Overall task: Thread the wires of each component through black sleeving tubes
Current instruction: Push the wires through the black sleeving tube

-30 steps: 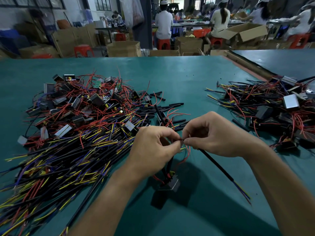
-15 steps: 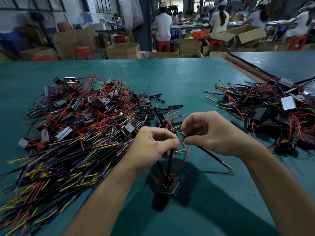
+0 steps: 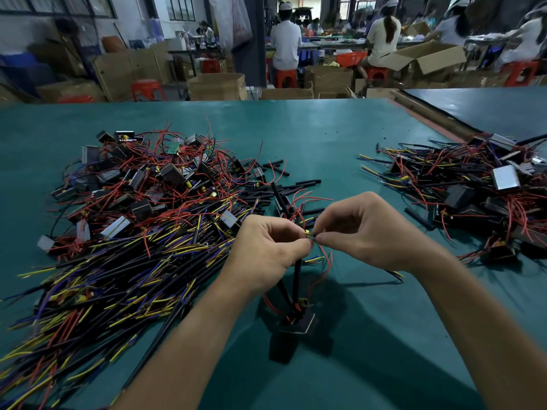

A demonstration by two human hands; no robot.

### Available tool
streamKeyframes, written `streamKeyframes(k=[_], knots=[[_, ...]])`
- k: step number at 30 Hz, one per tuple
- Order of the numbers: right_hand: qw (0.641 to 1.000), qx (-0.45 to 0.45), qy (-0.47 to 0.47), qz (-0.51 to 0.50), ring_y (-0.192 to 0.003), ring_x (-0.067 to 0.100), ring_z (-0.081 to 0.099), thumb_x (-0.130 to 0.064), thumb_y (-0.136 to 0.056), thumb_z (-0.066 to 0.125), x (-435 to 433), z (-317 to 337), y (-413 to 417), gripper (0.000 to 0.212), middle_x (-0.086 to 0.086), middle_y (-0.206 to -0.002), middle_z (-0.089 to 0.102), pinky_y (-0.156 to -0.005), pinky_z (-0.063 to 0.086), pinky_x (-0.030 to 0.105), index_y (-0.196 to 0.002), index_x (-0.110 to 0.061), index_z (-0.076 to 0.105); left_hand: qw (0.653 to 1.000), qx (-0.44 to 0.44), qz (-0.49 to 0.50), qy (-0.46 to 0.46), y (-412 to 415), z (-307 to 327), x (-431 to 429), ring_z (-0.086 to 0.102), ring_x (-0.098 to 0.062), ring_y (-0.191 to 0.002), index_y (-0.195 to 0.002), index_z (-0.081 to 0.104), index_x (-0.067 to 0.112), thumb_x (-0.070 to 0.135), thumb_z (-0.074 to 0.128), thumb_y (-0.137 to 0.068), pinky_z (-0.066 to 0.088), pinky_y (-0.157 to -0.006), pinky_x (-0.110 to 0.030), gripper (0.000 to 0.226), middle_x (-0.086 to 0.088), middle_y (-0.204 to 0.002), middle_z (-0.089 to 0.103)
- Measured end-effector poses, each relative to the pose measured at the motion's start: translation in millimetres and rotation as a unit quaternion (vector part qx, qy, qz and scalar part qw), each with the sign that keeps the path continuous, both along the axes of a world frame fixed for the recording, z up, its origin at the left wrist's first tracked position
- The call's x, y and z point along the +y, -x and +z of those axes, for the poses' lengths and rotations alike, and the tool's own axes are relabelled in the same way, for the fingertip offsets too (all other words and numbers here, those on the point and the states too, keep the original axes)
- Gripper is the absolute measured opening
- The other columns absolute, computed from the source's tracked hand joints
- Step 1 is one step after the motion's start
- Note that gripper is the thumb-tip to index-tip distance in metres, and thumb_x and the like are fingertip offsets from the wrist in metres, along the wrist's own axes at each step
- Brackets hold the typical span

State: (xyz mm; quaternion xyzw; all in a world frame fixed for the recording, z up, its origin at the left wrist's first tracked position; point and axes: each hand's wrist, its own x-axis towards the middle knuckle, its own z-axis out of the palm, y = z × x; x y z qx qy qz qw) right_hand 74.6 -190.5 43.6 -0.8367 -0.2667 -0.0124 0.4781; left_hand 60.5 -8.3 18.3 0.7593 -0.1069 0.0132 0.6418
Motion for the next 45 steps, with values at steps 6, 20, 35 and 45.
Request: streamKeyframes(k=[6,20,35,45], knots=[[0.998,-0.026,0.050,0.003,-0.065,0.020,0.053,-0.006,-0.089,0.064,2.3,-0.1,1.8,0.022,-0.010,-0.070,0.059,-0.055,0.043,0.030,-0.081,-0.026,0.062,0.999,-0.019,0.012,-0.028,2.0,-0.5,-3.2,0.043,-0.010,-0.050,-0.065,0.067,0.005,0.011,0.072,-0.069,0.034,-0.051,-0.023,0.009,0.002,-0.054,0.055],[0.993,-0.059,0.078,-0.061,-0.066,0.020,0.056,-0.012,-0.088,0.067,-3.0,2.8,-0.2,0.020,-0.002,-0.069,0.064,-0.064,0.047,0.028,-0.079,-0.029,0.072,0.964,0.260,-0.047,0.015,-2.7,22.5,38.7,0.066,-0.019,-0.068,-0.111,0.055,0.005,0.002,0.066,-0.085,0.059,-0.061,-0.030,0.028,-0.015,-0.095,0.075],[0.989,-0.094,0.091,-0.064,-0.067,0.005,0.058,-0.009,-0.087,0.069,-4.0,11.1,5.9,0.019,-0.016,-0.070,0.063,-0.061,0.038,0.009,-0.081,-0.025,0.076,0.992,0.098,-0.033,0.075,7.2,11.1,5.4,0.067,-0.012,-0.061,-0.084,0.075,0.005,-0.006,0.065,-0.084,0.058,-0.061,-0.023,0.015,-0.007,-0.072,0.073],[0.989,-0.093,0.100,-0.054,-0.064,0.003,0.058,-0.012,-0.087,0.069,-6.7,13.5,6.1,0.018,-0.012,-0.071,0.068,-0.059,0.038,0.008,-0.080,-0.028,0.075,0.997,0.054,-0.002,0.053,5.5,10.3,4.3,0.065,-0.016,-0.065,-0.072,0.077,0.012,0.000,0.075,-0.077,0.057,-0.063,-0.028,0.013,-0.011,-0.073,0.073]])
